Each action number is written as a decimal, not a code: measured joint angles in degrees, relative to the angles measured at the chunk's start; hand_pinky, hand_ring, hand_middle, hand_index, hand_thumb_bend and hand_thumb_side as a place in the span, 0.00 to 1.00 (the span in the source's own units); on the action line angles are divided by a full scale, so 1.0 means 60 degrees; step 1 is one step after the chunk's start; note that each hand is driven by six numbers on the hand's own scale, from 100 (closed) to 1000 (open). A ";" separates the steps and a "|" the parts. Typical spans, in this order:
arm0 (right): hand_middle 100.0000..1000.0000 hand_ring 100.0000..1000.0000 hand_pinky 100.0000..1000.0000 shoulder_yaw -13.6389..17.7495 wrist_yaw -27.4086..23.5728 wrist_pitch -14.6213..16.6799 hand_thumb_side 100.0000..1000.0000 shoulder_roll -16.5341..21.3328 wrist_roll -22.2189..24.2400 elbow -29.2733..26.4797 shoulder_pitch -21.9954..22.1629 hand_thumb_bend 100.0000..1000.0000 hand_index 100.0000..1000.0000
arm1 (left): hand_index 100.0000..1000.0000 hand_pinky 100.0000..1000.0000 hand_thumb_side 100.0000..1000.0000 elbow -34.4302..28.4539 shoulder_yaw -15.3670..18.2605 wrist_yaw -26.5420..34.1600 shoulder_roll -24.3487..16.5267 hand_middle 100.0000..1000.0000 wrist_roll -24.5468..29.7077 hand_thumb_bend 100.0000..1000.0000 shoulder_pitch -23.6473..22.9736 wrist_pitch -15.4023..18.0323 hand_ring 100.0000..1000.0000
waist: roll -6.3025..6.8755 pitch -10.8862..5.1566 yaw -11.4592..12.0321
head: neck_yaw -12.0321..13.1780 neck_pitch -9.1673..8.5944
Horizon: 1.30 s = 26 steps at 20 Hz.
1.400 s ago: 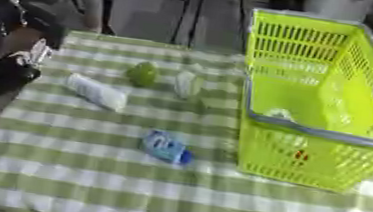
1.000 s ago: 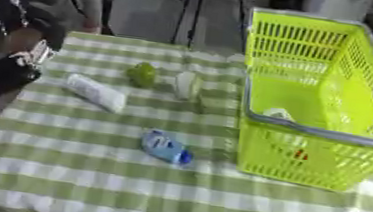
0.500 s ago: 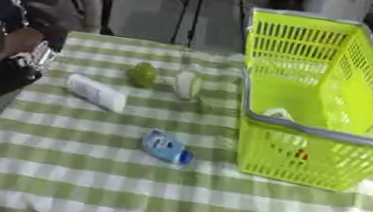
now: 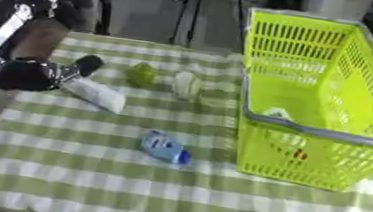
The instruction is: Pick up objects on the table and place them in the box.
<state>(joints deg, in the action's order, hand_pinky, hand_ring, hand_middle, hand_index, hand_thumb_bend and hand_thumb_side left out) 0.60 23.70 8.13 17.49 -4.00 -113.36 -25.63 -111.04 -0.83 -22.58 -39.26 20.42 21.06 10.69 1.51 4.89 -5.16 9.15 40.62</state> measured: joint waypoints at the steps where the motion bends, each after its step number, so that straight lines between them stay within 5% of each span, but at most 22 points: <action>1: 0.60 0.54 0.55 -0.0009 -0.0002 0.0006 0.48 0.0000 0.0022 0.0000 -0.0002 0.00 0.80 | 0.88 0.65 0.47 0.0247 -0.0264 -0.0326 -0.0234 0.75 0.0477 0.74 0.0424 0.0167 0.69 | -0.0005 -0.0004 -0.0029 | 0.0011 0.0000; 6: 0.60 0.53 0.55 -0.0062 -0.0009 0.0029 0.48 0.0000 0.0111 0.0000 -0.0014 0.00 0.80 | 0.88 0.66 0.50 0.1804 -0.1339 -0.1529 -0.0514 0.74 0.1962 0.80 0.1914 0.1020 0.70 | -0.0020 -0.0005 -0.0193 | 0.0066 0.0000; 11: 0.60 0.53 0.55 -0.0111 -0.0015 0.0053 0.48 0.0000 0.0172 0.0001 -0.0020 0.00 0.80 | 0.83 0.63 0.48 0.3707 -0.2082 -0.2739 0.0004 0.69 0.2598 0.83 0.3004 0.1762 0.67 | 0.0005 -0.0005 -0.0261 | 0.0115 0.0000; 26: 0.60 0.53 0.55 -0.0188 -0.0106 0.0108 0.48 -0.0006 0.0297 0.0001 -0.0147 0.00 0.81 | 0.82 0.64 0.49 0.7659 -0.2832 -0.6154 0.2223 0.66 0.0972 0.83 0.3636 0.2980 0.67 | 0.0026 0.0017 -0.0504 | 0.0196 -0.0006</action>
<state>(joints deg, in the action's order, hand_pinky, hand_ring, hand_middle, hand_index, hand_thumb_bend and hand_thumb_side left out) -0.53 23.06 8.78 17.46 -2.22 -113.36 -26.51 -65.08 -17.83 -59.50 -25.92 26.25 42.87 28.58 1.67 4.99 -8.19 10.32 40.59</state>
